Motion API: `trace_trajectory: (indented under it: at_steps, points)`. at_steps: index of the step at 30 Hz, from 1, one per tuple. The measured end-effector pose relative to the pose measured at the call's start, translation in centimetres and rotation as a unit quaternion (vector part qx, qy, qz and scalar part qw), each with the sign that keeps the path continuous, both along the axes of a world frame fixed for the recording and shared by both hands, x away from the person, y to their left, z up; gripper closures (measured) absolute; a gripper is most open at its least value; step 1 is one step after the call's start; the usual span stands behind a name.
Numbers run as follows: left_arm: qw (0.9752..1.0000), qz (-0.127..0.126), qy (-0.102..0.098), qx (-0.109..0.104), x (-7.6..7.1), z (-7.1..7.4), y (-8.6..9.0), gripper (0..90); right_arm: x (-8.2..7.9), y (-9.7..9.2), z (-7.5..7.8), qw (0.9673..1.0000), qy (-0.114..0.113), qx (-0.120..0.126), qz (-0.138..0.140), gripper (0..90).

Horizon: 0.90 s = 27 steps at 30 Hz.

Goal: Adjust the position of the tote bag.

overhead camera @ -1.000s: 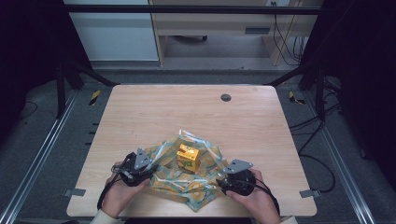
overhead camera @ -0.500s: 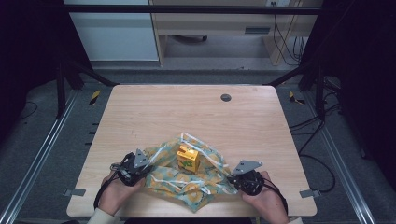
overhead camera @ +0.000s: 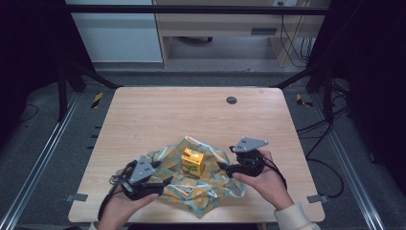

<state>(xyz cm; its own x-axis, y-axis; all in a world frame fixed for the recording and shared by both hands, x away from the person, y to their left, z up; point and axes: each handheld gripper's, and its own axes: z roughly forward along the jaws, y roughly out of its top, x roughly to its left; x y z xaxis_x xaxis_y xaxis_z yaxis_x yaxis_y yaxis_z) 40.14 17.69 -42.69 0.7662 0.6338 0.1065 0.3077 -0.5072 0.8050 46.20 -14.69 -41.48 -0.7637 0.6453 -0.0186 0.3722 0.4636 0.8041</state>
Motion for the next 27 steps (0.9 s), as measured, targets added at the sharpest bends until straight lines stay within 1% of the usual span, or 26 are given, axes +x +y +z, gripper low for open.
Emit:
trace_trajectory:
  at_steps: [1, 2, 3, 4, 6, 7, 8, 9, 11, 12, 13, 14, 15, 17, 18, 19, 20, 22, 25, 27]
  points:
    - [0.9999, -0.002, 0.009, 0.011, 0.1, -1.0, -0.8, 34.0, 0.7, 0.3, -0.1, 0.9999, 0.012, 0.002, 0.002, 23.6]
    - [0.9995, -0.008, 0.021, 0.023, 0.3, -2.0, -1.4, 33.7, 1.4, 0.7, -0.3, 0.9998, 0.019, 0.004, 0.003, 23.4]
    - [0.9986, -0.011, 0.031, 0.040, 0.5, -2.9, -1.9, 33.4, 1.9, 1.0, -0.6, 0.9998, 0.022, 0.001, 0.002, 23.1]
    - [0.9980, -0.009, 0.036, 0.051, 0.6, -3.7, -2.3, 32.3, 2.4, 1.3, -0.9, 0.9996, 0.028, -0.006, 0.004, 21.9]
    - [0.9967, -0.017, 0.048, 0.063, 0.8, -4.9, -2.7, 30.3, 3.3, 1.9, -1.7, 0.9993, 0.036, -0.010, 0.005, 23.5]
    - [0.9962, -0.017, 0.052, 0.068, 0.8, -5.3, -2.8, 28.8, 3.7, 2.2, -2.0, 0.9990, 0.041, -0.014, 0.009, 27.3]
    - [0.9958, -0.018, 0.050, 0.075, 0.9, -5.5, -2.8, 26.5, 4.0, 2.5, -2.3, 0.9987, 0.046, -0.017, 0.012, 33.3]
    - [0.9948, -0.023, 0.050, 0.085, 1.1, -5.7, -2.8, 24.9, 4.3, 2.7, -2.7, 0.9986, 0.045, -0.022, 0.017, 39.4]
    - [0.9950, -0.020, 0.060, 0.078, 1.4, -5.9, -2.7, 22.0, 4.7, 3.2, -3.2, 0.9980, 0.054, -0.025, 0.023, 50.8]
    - [0.9950, -0.020, 0.060, 0.078, 1.6, -6.1, -2.7, 21.6, 4.8, 3.4, -3.4, 0.9979, 0.054, -0.024, 0.024, 57.6]
    - [0.9950, -0.019, 0.060, 0.078, 1.7, -6.2, -2.7, 21.8, 5.0, 3.5, -3.6, 0.9978, 0.056, -0.024, 0.025, 66.3]
    - [0.9949, -0.018, 0.063, 0.077, 1.8, -6.3, -2.8, 22.0, 5.1, 3.6, -3.6, 0.9978, 0.058, -0.024, 0.022, 70.8]
    - [0.9947, -0.021, 0.067, 0.076, 1.9, -6.4, -2.9, 25.5, 5.2, 3.6, -3.7, 0.9980, 0.056, -0.022, 0.019, 76.9]
    - [0.9944, -0.024, 0.067, 0.078, 2.0, -6.5, -3.0, 34.5, 5.3, 3.6, -3.7, 0.9983, 0.054, -0.013, 0.017, 82.4]
    - [0.9937, -0.029, 0.069, 0.083, 2.0, -6.5, -3.1, 38.5, 5.4, 3.6, -3.7, 0.9984, 0.053, -0.010, 0.017, 84.7]
    - [0.9938, -0.028, 0.066, 0.085, 2.0, -6.5, -3.1, 46.3, 5.5, 3.6, -3.6, 0.9986, 0.049, -0.008, 0.015, 86.5]
    - [0.9938, -0.027, 0.065, 0.086, 2.0, -6.5, -3.1, 51.8, 5.6, 3.6, -3.6, 0.9988, 0.046, -0.005, 0.014, 88.1]
    - [0.9935, -0.031, 0.064, 0.088, 2.1, -6.5, -3.1, 63.5, 5.8, 3.5, -3.7, 0.9988, 0.048, -0.002, 0.011, 89.4]
    - [0.9938, -0.025, 0.059, 0.091, 2.2, -6.3, -3.2, 82.9, 6.5, 3.4, -4.0, 0.9987, 0.051, 0.006, 0.002, 89.9]
    - [0.9937, -0.026, 0.060, 0.091, 2.1, -6.0, -2.9, 89.2, 7.1, 3.3, -4.4, 0.9983, 0.056, 0.012, -0.011, 90.0]
